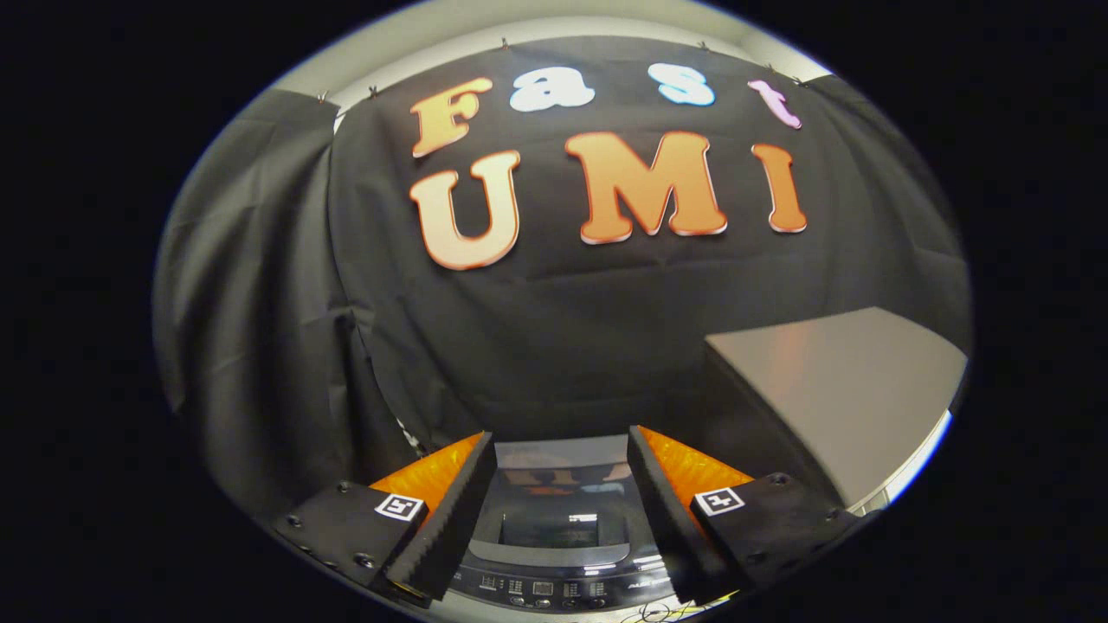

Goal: Put the clothes into the washing machine and then close the washing machine lid.

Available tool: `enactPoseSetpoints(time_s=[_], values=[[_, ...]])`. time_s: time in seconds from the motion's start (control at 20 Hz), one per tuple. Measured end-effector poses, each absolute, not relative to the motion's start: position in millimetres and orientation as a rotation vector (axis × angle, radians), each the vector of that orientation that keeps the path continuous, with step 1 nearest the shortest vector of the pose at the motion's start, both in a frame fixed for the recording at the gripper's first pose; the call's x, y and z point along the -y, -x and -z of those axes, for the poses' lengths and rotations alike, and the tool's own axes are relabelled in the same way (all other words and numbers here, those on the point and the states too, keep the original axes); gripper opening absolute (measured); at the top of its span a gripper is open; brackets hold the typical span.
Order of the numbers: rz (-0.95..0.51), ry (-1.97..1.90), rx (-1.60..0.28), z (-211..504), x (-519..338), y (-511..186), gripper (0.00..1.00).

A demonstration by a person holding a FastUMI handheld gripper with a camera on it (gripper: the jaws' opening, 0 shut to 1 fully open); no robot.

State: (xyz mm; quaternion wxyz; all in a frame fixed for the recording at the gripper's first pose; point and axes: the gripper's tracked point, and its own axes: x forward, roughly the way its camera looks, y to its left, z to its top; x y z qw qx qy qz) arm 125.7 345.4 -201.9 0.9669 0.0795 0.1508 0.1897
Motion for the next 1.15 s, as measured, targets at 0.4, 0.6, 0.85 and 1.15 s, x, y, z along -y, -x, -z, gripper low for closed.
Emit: enactPoseSetpoints(time_s=[0.4, 0.6, 0.85, 1.15], values=[[-0.353, -0.111, -0.154, 96.5, -217.5, -85.1, 0.98], [-0.31, -0.101, -0.096, 58.9, -148.9, -64.8, 0.98], [-0.254, -0.071, -0.043, 41.8, -73.4, -43.9, 0.98], [-0.235, -0.086, 0.007, 34.9, -10.6, -19.6, 0.98]])
